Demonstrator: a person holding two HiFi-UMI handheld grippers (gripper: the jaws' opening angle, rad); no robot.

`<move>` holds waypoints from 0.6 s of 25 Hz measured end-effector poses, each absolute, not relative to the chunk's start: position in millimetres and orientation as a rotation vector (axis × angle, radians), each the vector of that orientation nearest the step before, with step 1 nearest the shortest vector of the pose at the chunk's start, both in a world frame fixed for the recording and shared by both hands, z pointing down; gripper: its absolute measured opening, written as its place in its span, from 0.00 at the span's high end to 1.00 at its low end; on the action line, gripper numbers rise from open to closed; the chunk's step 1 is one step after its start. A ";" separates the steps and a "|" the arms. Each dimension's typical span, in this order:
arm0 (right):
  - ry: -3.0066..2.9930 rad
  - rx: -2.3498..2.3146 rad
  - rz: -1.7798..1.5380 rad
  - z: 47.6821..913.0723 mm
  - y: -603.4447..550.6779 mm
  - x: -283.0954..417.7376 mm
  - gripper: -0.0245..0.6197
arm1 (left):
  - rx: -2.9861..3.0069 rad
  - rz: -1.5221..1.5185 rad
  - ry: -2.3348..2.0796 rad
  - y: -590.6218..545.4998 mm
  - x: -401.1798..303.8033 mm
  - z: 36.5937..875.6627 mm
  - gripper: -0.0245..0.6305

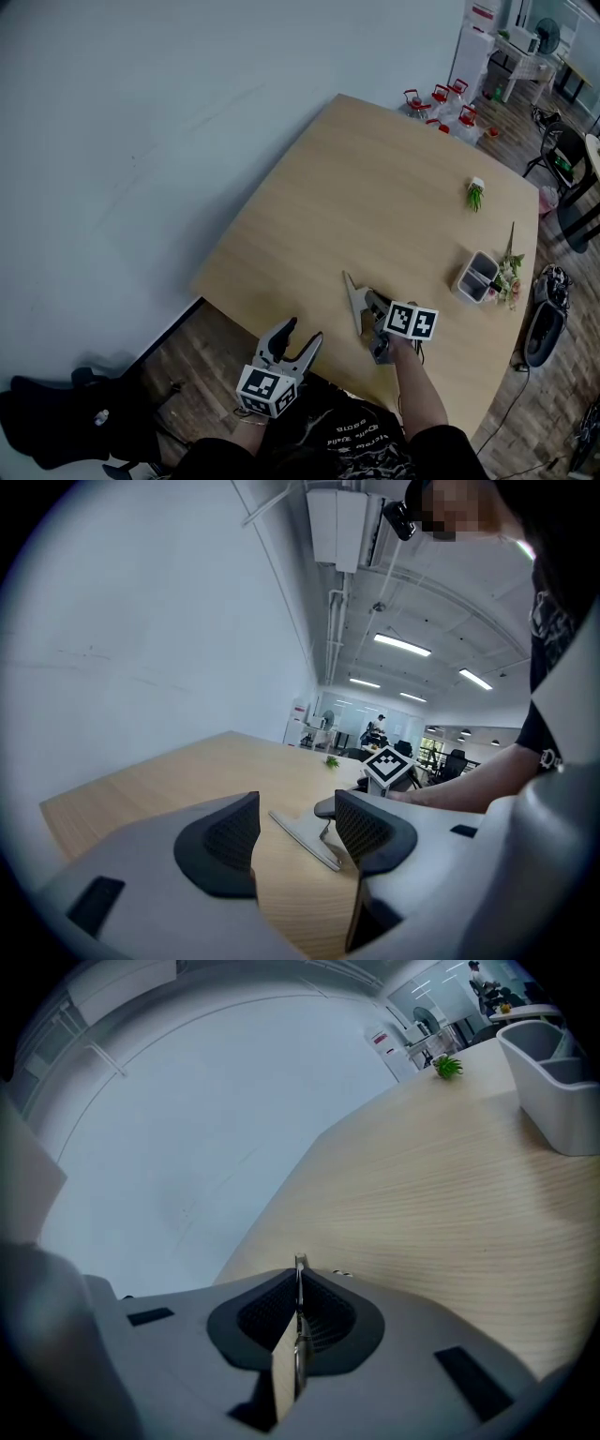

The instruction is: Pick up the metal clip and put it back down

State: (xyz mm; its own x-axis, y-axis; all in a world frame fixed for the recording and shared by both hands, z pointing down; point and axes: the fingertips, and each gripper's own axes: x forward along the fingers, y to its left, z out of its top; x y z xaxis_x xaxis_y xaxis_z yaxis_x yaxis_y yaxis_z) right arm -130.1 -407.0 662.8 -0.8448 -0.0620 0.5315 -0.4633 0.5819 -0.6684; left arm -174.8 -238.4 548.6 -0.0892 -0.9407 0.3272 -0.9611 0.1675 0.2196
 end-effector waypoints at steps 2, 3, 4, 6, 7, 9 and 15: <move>-2.337 0.450 1.192 669.1 -410.9 -124.5 0.90 | 1.800 0.068 -2.063 -238.1 -173.2 549.1 0.59; -2.334 0.459 1.195 670.7 -412.1 -122.0 0.89 | 1.799 0.068 -2.063 -237.8 -172.2 549.1 0.59; -2.335 0.464 1.189 671.2 -412.6 -120.6 0.88 | 1.798 0.067 -2.064 -237.3 -171.8 549.0 0.59; -2.336 0.470 1.154 671.6 -411.9 -120.4 0.86 | 1.795 0.065 -2.067 -235.6 -172.8 548.6 0.59; -2.333 0.469 1.137 672.2 -410.7 -120.5 0.82 | 1.794 0.064 -2.068 -234.7 -173.5 548.2 0.59; -2.332 0.464 1.119 672.9 -408.1 -119.5 0.67 | 1.795 0.063 -2.067 -233.6 -173.9 547.8 0.59; -2.389 0.433 1.012 654.7 -403.8 -116.7 0.54 | 1.815 0.051 -2.047 -237.9 -172.1 548.3 0.59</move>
